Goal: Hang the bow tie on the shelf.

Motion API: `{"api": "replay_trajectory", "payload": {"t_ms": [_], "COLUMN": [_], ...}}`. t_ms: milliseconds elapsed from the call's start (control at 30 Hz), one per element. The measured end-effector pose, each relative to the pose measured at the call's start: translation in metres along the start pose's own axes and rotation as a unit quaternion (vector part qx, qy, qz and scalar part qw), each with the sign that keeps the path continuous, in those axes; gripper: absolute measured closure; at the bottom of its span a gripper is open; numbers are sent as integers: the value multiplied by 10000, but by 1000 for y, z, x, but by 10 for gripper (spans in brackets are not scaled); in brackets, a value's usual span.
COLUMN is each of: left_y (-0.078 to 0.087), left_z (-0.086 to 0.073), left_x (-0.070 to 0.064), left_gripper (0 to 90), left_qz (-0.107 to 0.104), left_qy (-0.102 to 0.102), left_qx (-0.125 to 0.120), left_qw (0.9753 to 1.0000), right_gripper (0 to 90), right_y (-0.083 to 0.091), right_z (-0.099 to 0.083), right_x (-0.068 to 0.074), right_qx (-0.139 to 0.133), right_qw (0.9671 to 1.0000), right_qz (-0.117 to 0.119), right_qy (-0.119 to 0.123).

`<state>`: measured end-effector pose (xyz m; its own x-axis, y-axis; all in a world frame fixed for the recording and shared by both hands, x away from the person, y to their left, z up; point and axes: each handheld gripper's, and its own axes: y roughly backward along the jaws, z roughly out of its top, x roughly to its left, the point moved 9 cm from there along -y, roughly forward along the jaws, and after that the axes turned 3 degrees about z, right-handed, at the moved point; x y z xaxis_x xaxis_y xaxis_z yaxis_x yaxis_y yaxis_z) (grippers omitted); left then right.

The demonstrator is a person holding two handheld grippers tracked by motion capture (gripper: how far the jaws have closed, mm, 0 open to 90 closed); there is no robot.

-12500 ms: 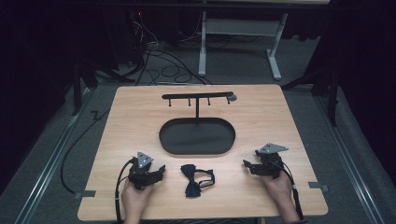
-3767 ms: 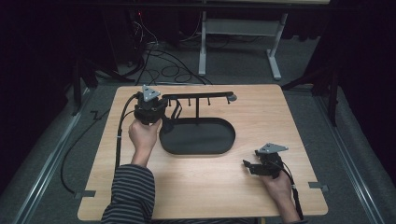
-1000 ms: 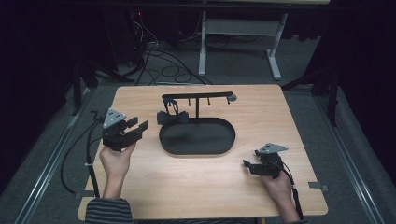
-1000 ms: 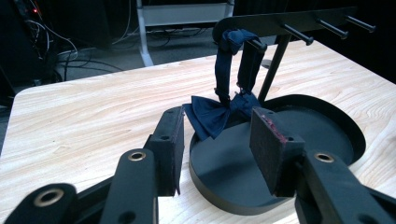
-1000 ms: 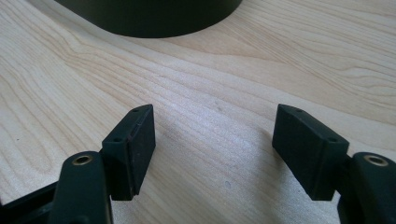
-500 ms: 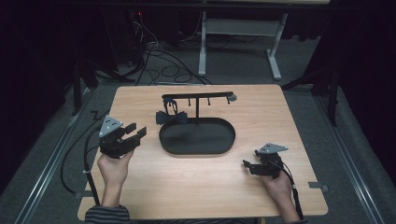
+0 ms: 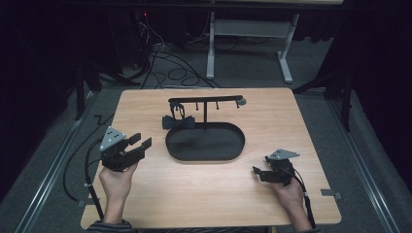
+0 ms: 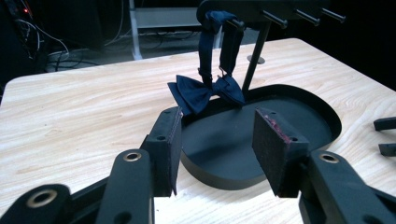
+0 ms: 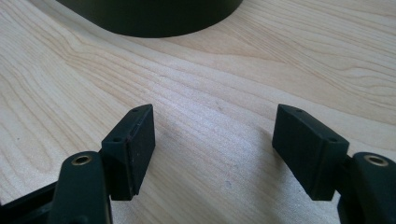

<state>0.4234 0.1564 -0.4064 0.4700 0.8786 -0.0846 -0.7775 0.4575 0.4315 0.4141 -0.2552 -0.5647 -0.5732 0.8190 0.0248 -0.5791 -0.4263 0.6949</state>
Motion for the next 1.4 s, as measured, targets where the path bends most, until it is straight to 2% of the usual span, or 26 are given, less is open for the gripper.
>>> {"api": "replay_trajectory", "payload": {"t_ms": [300, 733, 1400], "left_y": [4, 10, 8], "left_z": [-5, -14, -30], "left_x": [-3, -15, -26], "left_gripper": [531, 526, 518], "left_qz": [-39, -146, -277], "left_qy": [29, -51, -56], "left_qx": [-12, 49, 164], "left_qw": [10000, 9999, 9995], "right_gripper": [313, 314, 314], "right_y": [0, 0, 0], "right_z": [0, 0, 0], "right_x": [0, 0, 0], "right_qx": [3, 6, 0], "right_qw": [10000, 10000, 10000], "right_qz": [1, 1, 4], "right_qy": [9, -4, 7]}}
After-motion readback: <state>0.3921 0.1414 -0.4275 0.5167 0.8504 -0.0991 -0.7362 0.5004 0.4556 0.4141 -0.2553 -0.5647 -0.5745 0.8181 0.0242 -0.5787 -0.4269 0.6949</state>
